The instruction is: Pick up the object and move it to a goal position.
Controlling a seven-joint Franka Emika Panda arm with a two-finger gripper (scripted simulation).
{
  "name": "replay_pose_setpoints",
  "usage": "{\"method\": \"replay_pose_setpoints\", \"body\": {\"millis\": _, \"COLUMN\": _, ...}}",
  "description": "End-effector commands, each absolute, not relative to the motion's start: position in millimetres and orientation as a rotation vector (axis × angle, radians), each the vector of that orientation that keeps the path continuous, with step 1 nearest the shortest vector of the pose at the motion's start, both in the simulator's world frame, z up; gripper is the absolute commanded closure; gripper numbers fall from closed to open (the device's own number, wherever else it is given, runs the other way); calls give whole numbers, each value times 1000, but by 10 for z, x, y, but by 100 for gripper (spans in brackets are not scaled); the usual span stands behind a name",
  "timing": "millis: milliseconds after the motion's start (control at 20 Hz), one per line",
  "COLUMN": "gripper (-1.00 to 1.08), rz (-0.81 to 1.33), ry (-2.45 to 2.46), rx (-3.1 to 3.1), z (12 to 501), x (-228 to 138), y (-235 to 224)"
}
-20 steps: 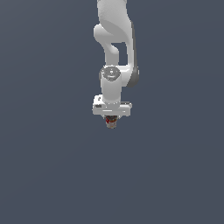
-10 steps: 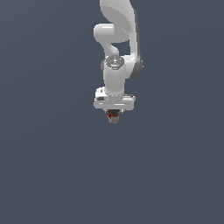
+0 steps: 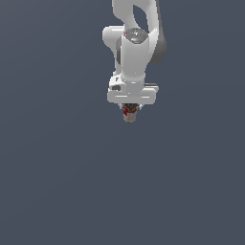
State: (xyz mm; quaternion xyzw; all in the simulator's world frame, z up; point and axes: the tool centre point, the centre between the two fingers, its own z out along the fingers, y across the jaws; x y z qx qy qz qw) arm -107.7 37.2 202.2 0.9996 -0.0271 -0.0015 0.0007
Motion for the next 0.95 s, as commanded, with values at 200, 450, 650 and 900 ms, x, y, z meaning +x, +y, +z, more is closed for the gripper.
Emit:
{"method": "replay_pose_setpoints", "body": {"millis": 200, "gripper": 108, "rz": 0, "ry": -85, "rx": 3139, "z": 2579, "x": -1192, "y": 546}}
{"method": "replay_pose_setpoints", "body": {"millis": 450, "gripper": 108, "rz": 0, "ry": -85, "rx": 3139, "z": 2872, "x": -1248, "y": 643}}
{"method": "replay_pose_setpoints", "body": {"millis": 650, "gripper": 108, "rz": 0, "ry": -85, "rx": 3140, "z": 3015, "x": -1271, "y": 690}}
{"method": "replay_pose_setpoints", "body": {"millis": 900, "gripper": 108, "rz": 0, "ry": -85, "rx": 3140, "z": 3078, "x": -1280, "y": 712}}
